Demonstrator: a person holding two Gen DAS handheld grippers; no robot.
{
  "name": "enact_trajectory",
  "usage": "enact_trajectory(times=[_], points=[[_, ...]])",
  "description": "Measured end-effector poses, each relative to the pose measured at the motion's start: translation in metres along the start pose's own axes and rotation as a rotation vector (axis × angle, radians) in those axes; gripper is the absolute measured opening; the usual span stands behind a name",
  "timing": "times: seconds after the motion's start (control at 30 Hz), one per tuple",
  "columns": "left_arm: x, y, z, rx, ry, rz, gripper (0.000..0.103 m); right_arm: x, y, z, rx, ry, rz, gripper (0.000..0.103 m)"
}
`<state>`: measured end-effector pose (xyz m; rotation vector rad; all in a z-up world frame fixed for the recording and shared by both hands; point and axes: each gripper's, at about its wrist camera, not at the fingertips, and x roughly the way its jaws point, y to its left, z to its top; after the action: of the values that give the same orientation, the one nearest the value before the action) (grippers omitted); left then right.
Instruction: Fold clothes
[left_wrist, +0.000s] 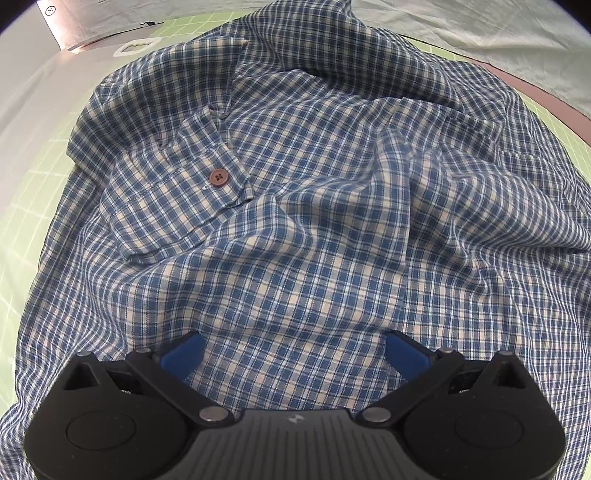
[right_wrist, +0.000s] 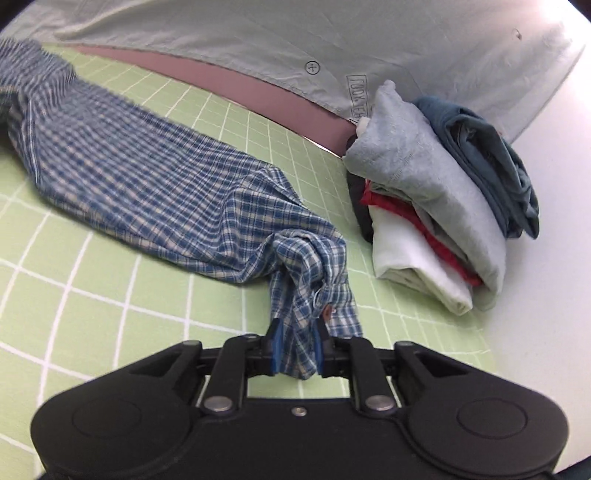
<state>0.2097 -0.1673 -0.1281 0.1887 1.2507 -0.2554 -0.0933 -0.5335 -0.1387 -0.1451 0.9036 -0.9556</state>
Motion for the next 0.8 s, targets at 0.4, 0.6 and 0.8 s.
enact_trajectory(times=[0.4,0.6,0.8], points=[[-0.012,-0.002,-0.01,0.011,-0.012,0.003,0.103,0.038,-0.06,0.022,0.184,0.038,0.05,0.064],[-0.014,-0.002,-0.012,0.011,-0.017,0.003,0.103,0.063,-0.072,0.023,0.116,0.094,0.22,0.068],[-0.013,-0.001,-0.01,0.01,-0.016,0.003,0.103,0.069,-0.064,0.027,-0.021,0.11,0.256,0.013]])
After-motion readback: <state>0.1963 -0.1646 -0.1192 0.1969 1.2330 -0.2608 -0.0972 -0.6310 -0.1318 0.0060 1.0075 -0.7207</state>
